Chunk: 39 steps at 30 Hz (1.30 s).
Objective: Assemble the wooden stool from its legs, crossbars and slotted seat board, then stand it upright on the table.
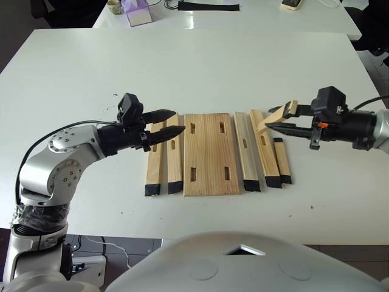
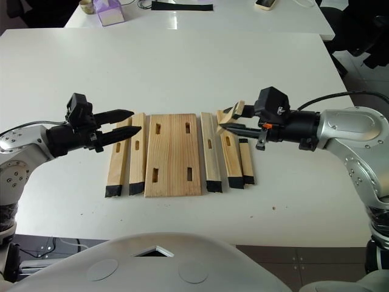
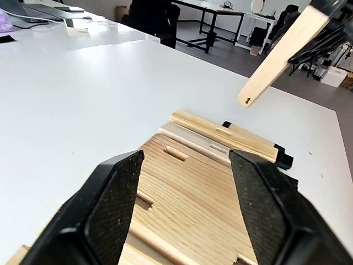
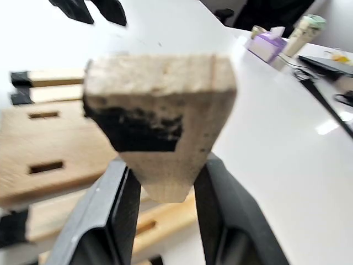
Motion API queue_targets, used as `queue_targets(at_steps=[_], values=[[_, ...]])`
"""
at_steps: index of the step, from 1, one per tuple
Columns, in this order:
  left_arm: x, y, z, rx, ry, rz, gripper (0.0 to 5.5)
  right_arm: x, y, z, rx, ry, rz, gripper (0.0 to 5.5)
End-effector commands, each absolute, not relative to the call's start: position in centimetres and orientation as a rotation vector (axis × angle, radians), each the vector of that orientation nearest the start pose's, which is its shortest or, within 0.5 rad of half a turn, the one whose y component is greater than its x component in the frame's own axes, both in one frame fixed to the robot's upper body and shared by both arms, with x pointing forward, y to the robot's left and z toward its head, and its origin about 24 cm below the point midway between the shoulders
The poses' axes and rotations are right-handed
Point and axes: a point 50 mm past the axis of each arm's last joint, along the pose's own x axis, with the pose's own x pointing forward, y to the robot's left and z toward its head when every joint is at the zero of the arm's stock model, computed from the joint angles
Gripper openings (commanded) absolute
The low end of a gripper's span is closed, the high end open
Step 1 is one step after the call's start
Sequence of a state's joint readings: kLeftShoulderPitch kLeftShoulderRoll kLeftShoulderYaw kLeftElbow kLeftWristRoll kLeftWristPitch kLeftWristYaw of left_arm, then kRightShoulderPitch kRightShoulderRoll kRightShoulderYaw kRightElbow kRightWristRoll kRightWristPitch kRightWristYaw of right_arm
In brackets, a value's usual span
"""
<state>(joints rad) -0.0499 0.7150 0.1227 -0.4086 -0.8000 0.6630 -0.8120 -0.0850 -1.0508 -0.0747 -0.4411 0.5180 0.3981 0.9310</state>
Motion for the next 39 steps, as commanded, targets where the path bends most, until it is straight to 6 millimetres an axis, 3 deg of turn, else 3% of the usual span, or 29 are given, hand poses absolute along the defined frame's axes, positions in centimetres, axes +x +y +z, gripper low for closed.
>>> queue_targets(at_steps=[1,8,19,26,30,36,39], values=[[21.7,18.8,13.4,-0.119,0.191,-0.96,2.87,23.0,-23.5,15.4,-0.782,0.197,1.096,1.3],[20.0,15.8,12.4,-0.218,0.198,-0.988,2.87,23.8,-21.6,12.7,-0.779,0.079,1.171,1.3],[20.2,16.0,12.7,-0.202,0.207,-0.994,2.87,23.0,-22.0,10.8,-0.735,0.127,1.206,1.3],[20.1,16.0,12.8,-0.195,0.22,-1.017,2.87,21.0,-21.7,9.1,-0.7,0.189,1.271,1.3],[20.0,16.0,13.0,-0.192,0.221,-1.02,2.87,20.4,-22.3,9.3,-0.651,0.275,1.311,1.3],[19.8,15.8,12.9,-0.197,0.221,-1.016,2.87,21.7,-23.3,9.9,-0.533,0.413,1.308,1.3],[19.8,15.7,12.7,-0.195,0.23,-1.023,2.87,22.9,-23.2,8.8,-0.498,0.495,1.312,1.3]])
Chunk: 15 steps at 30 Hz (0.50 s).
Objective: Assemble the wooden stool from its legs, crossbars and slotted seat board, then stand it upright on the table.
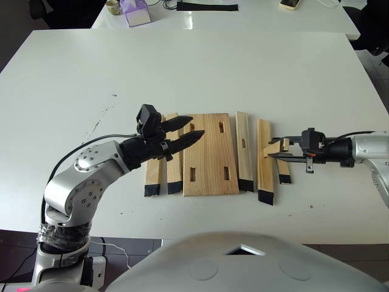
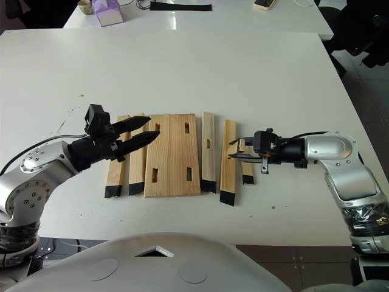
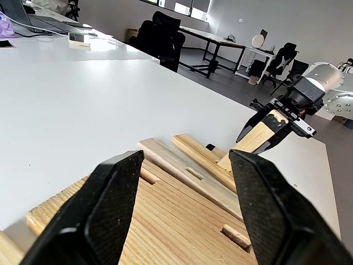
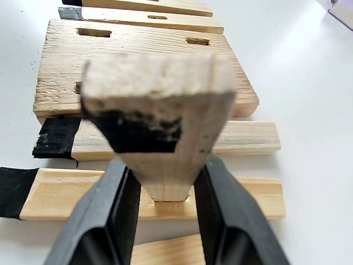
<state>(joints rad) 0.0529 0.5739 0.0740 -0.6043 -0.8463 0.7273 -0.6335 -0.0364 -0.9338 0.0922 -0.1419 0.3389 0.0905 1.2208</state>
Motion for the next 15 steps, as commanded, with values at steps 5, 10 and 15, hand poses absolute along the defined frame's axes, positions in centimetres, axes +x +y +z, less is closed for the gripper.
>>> queue_targets(at_steps=[5,10,15], values=[[19.9,15.4,12.7,-0.19,0.247,-1.07,2.87,23.0,-23.0,5.8,-0.475,0.619,1.334,1.3],[20.0,15.4,12.8,-0.19,0.256,-1.092,2.87,22.2,-23.7,3.6,-0.389,0.697,1.31,1.3],[20.1,15.1,12.8,-0.195,0.266,-1.113,2.87,22.3,-23.8,2.7,-0.228,0.677,1.232,1.3]])
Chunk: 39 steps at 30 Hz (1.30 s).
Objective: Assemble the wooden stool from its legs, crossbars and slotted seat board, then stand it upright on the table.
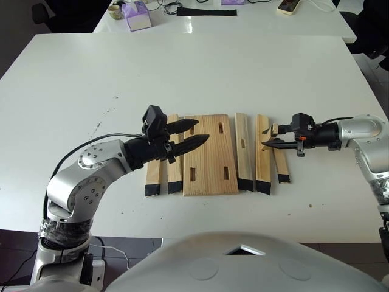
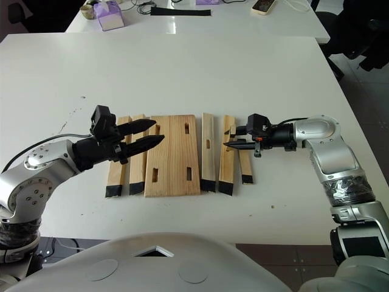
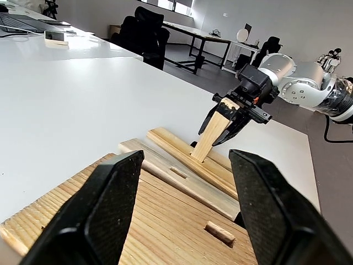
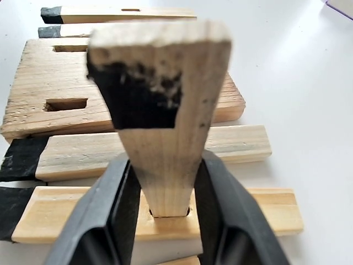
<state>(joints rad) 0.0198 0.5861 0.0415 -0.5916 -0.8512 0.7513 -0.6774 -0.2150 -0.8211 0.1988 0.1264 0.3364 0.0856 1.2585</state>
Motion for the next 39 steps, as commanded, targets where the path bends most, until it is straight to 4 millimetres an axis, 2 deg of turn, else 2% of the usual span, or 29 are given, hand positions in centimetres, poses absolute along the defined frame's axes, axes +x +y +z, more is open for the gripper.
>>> queue_targets(at_steps=[1,5,9,10,16,19,21,23,29,35,39], values=[[20.1,15.1,12.8,-0.195,0.268,-1.118,2.87,22.2,-23.7,2.4,-0.204,0.673,1.223,1.3],[20.4,15.1,12.9,-0.192,0.276,-1.138,2.87,21.5,-23.4,1.9,-0.105,0.662,1.204,1.3],[20.6,15.1,13.1,-0.19,0.28,-1.154,2.87,20.7,-23.8,0.9,-0.103,0.687,1.174,1.3],[20.6,15.1,13.2,-0.19,0.281,-1.156,2.87,20.7,-24.0,0.5,-0.125,0.705,1.146,1.66],[20.7,15.2,13.2,-0.186,0.286,-1.159,2.87,19.6,-24.5,-1.4,-0.217,0.749,1.108,2.39],[20.8,15.3,13.3,-0.186,0.285,-1.158,2.87,19.5,-24.5,-1.4,-0.222,0.712,1.078,2.72],[20.9,15.3,13.2,-0.186,0.283,-1.15,2.87,20.0,-24.6,-0.6,-0.225,0.657,1.053,2.95],[20.9,15.4,13.2,-0.186,0.279,-1.139,2.87,20.6,-24.7,1.0,-0.208,0.583,1.023,2.95],[20.6,15.6,13.0,-0.193,0.26,-1.097,2.87,20.7,-24.9,7.3,-0.202,0.411,1.012,2.95],[20.3,15.7,12.9,-0.202,0.242,-1.073,2.87,20.7,-24.1,12.1,-0.197,0.287,1.02,2.95],[20.3,15.7,12.9,-0.201,0.236,-1.067,2.87,20.8,-22.8,15.1,-0.158,0.167,1.034,2.95]])
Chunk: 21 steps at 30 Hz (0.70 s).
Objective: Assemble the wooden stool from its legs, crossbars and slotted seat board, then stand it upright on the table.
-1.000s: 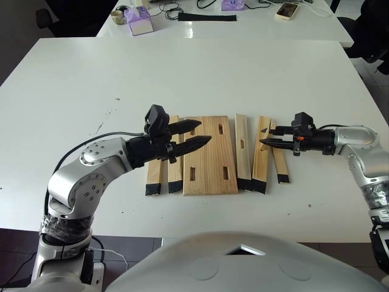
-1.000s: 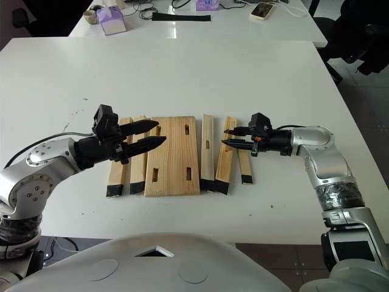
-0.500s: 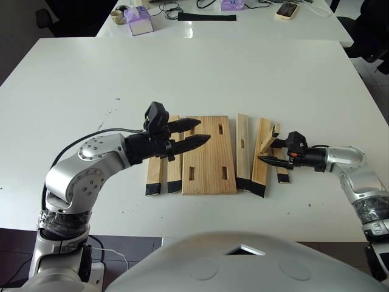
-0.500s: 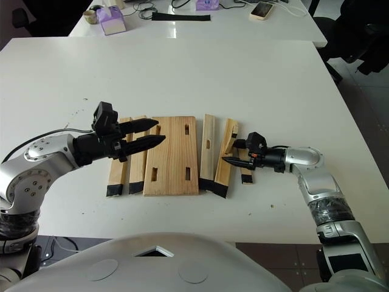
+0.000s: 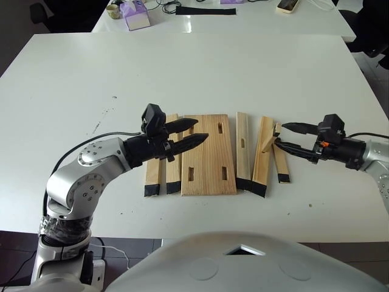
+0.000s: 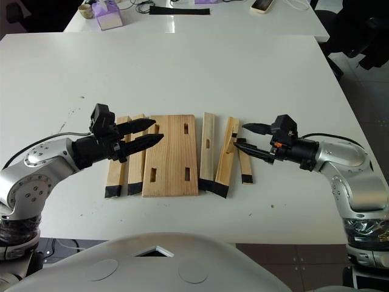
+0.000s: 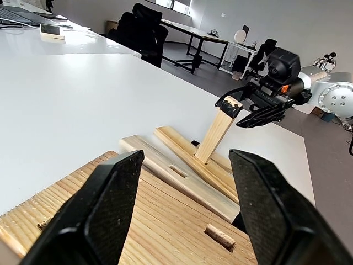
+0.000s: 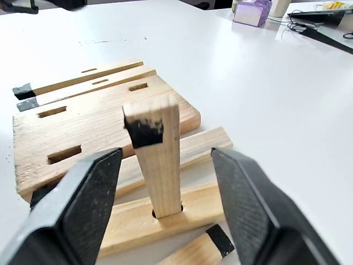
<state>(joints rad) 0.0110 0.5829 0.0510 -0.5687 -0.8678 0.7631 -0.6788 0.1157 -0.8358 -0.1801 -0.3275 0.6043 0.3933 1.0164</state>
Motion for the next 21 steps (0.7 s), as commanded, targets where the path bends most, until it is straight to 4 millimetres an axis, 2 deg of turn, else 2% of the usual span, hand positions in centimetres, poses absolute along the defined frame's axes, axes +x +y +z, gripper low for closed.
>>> queue_targets(at_steps=[1,5,6,9,12,14,18,21], values=[[20.4,15.7,12.9,-0.2,0.235,-1.067,2.87,20.7,-22.4,15.8,-0.147,0.135,1.039,2.95],[20.7,15.6,13.0,-0.196,0.229,-1.073,2.87,20.8,-20.7,17.9,-0.071,0.02,1.059,2.95],[20.7,15.6,13.0,-0.195,0.228,-1.074,2.87,21.0,-20.4,18.1,-0.054,0.001,1.059,2.77],[20.9,15.4,13.0,-0.194,0.226,-1.079,2.87,21.9,-19.1,17.5,-0.03,-0.008,1.061,2.37],[21.1,15.2,13.0,-0.194,0.225,-1.089,2.87,23.3,-18.2,16.3,-0.061,0.017,1.011,2.34],[21.2,15.1,12.9,-0.196,0.226,-1.091,2.87,24.2,-17.6,16.3,-0.054,-0.002,0.997,2.34],[21.2,14.9,12.5,-0.201,0.232,-1.093,2.87,25.3,-16.4,17.4,-0.025,-0.064,1.012,2.34],[21.0,15.0,12.4,-0.2,0.239,-1.092,2.87,25.5,-16.1,19.3,0.02,-0.135,1.03,2.34]])
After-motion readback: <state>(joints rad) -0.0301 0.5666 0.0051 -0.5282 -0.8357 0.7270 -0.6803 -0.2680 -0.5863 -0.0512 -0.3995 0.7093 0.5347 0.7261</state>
